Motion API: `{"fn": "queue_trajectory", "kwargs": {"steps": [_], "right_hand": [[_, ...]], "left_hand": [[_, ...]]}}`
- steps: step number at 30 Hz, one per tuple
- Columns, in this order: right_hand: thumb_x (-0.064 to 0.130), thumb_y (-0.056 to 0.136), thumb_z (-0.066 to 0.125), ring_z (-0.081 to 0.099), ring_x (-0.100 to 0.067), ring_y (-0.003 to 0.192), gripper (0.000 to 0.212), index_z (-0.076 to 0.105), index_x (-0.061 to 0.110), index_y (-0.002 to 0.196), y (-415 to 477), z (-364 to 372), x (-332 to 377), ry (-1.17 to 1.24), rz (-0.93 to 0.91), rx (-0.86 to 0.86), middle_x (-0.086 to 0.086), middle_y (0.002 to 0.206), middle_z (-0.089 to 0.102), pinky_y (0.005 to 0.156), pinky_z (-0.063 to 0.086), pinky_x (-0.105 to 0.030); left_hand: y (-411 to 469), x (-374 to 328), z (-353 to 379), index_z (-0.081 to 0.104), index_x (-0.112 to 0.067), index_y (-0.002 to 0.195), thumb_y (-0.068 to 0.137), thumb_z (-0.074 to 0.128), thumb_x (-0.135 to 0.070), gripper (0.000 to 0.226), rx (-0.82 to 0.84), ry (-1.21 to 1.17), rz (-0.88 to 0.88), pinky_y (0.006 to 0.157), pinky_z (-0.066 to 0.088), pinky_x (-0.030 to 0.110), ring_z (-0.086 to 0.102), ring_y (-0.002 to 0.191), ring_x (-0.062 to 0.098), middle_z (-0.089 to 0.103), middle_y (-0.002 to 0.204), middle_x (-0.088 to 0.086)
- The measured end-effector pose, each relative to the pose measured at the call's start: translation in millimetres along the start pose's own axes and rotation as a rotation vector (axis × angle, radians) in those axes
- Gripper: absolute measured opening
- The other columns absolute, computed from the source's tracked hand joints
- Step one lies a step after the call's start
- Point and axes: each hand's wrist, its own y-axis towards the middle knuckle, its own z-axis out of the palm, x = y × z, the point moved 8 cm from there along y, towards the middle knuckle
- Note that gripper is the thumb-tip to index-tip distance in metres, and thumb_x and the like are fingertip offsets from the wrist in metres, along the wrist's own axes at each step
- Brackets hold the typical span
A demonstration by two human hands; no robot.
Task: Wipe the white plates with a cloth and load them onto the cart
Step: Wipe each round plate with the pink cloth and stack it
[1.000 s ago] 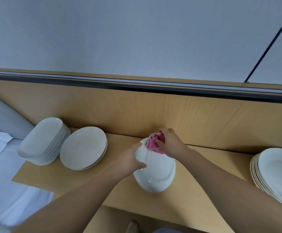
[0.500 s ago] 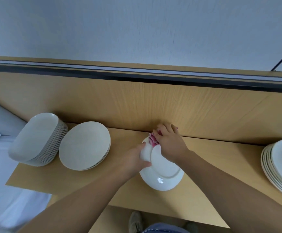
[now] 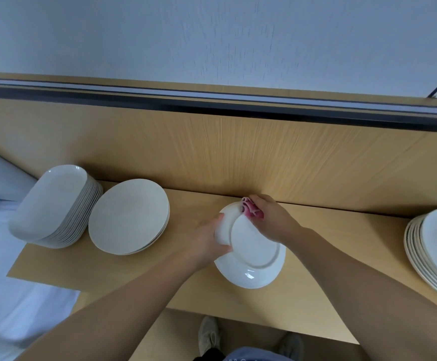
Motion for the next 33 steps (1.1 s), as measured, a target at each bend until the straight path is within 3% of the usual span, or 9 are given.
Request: {"fn": "queue_trajectory", "kwargs": {"steps": [2,5,8,11,17,19,24,29,33], "right_hand": [[0.023,0.096,0.055,0.053,-0.001,0.094,0.018,0.061,0.022,0.113,5.3,5.2,0.7,0.027,-0.015,0.054,0.009,0.106,0.054,0.078,0.035,-0.008],[0.010,0.095,0.052,0.047,0.011,0.085,0.023,0.062,0.019,0.113,10.5,16.2,5.5,-0.005,-0.079,0.120,0.016,0.099,0.048,0.076,0.032,-0.004],[-0.003,0.090,0.044,0.046,0.003,0.093,0.030,0.064,0.013,0.107,12.5,23.0,9.7,-0.054,-0.155,0.155,0.012,0.103,0.053,0.078,0.033,-0.007],[-0.002,0.091,0.042,0.044,-0.002,0.105,0.041,0.063,0.019,0.120,11.1,20.9,3.2,-0.083,-0.148,0.167,0.010,0.117,0.053,0.082,0.031,-0.006],[0.001,0.094,0.045,0.050,-0.009,0.110,0.037,0.062,0.017,0.124,-15.0,7.8,-28.9,-0.047,-0.019,0.031,0.006,0.123,0.055,0.084,0.032,-0.010],[0.002,0.094,0.046,0.051,-0.011,0.109,0.038,0.061,0.017,0.125,-26.6,6.5,-45.9,-0.001,0.058,-0.019,0.006,0.121,0.055,0.087,0.032,-0.011],[0.007,0.094,0.051,0.054,-0.011,0.094,0.027,0.066,0.018,0.115,-59.4,7.9,-65.7,0.095,0.158,-0.123,0.007,0.106,0.056,0.078,0.035,-0.005],[-0.001,0.093,0.049,0.054,-0.011,0.101,0.034,0.067,0.014,0.119,-63.1,6.6,-66.6,0.095,0.109,-0.066,0.005,0.107,0.057,0.086,0.032,-0.002],[0.000,0.093,0.051,0.054,-0.009,0.105,0.030,0.068,0.010,0.115,-45.5,3.8,-63.3,0.043,0.032,0.025,0.005,0.110,0.059,0.091,0.033,-0.008]], "left_hand": [[1.1,-1.9,3.1,0.029,-0.026,0.149,0.075,0.080,-0.023,0.090,0.048,-0.004,0.004,0.104,0.041,0.035,0.040,0.131,0.019,0.038,0.147,0.000],[0.8,-2.3,9.9,0.041,-0.032,0.142,0.068,0.084,-0.022,0.086,0.109,0.008,-0.006,0.098,0.046,0.038,0.045,0.121,0.020,0.046,0.136,0.001],[2.3,2.5,16.6,0.043,-0.049,0.136,0.055,0.080,-0.041,0.090,0.115,0.016,0.005,0.091,0.051,0.037,0.051,0.113,0.021,0.053,0.125,-0.001],[4.3,4.8,19.3,0.043,-0.047,0.139,0.064,0.081,-0.027,0.087,0.092,0.008,0.019,0.078,0.051,0.027,0.054,0.104,0.020,0.058,0.116,0.000],[-0.9,12.8,22.4,0.031,-0.036,0.149,0.069,0.084,-0.027,0.097,0.070,-0.015,-0.045,0.101,0.039,0.032,0.038,0.128,0.022,0.035,0.140,0.000],[-0.9,15.6,24.1,0.031,-0.035,0.149,0.068,0.084,-0.028,0.097,0.065,-0.015,-0.055,0.102,0.039,0.032,0.038,0.127,0.021,0.035,0.141,0.001],[-3.8,17.6,26.2,0.029,-0.036,0.150,0.068,0.084,-0.029,0.099,0.063,0.028,-0.044,0.102,0.041,0.033,0.039,0.126,0.021,0.036,0.139,-0.001],[-3.3,11.1,28.5,0.035,-0.040,0.145,0.065,0.085,-0.032,0.095,0.160,0.012,-0.004,0.105,0.042,0.039,0.040,0.127,0.019,0.037,0.138,-0.005],[5.3,2.6,26.3,0.052,-0.039,0.134,0.062,0.086,-0.027,0.080,0.240,-0.054,0.026,0.102,0.047,0.039,0.052,0.122,0.011,0.056,0.132,-0.012]]}}
